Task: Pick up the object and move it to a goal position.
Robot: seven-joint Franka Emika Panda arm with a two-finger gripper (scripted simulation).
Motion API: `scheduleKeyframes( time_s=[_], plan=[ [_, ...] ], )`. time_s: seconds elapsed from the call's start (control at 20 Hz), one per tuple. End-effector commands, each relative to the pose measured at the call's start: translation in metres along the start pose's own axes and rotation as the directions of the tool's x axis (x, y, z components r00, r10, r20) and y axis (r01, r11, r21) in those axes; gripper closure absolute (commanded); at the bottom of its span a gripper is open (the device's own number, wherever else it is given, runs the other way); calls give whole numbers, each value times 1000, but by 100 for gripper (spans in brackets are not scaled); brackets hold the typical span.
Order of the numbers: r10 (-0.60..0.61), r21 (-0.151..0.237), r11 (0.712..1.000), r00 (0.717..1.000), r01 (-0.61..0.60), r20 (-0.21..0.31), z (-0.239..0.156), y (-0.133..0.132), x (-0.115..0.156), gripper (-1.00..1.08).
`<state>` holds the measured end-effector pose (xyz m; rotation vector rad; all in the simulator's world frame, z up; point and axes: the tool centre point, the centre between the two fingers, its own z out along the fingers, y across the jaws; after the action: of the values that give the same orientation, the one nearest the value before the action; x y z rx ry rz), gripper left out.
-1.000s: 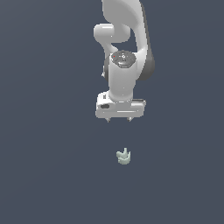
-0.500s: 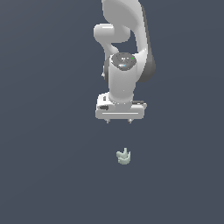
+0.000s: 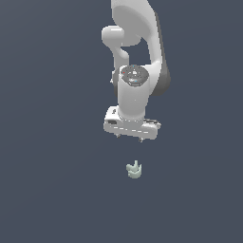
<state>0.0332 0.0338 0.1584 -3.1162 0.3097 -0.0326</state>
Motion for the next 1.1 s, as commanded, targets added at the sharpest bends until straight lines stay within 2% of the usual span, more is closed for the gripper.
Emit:
scheduleKeyframes(
  time_s=[0.0,0.25,0.5,0.75,1.05],
  plan=[
    [66,0,998,998,-66,2,4,-2,8,-92],
    [201,0,979,979,-201,7,13,-7,24,-92],
    [331,-3,944,943,-331,10,22,-13,39,-92],
    [453,-7,891,891,-453,11,32,-19,52,-92],
    [587,-13,810,810,-586,11,44,-26,67,-92]
  ],
)
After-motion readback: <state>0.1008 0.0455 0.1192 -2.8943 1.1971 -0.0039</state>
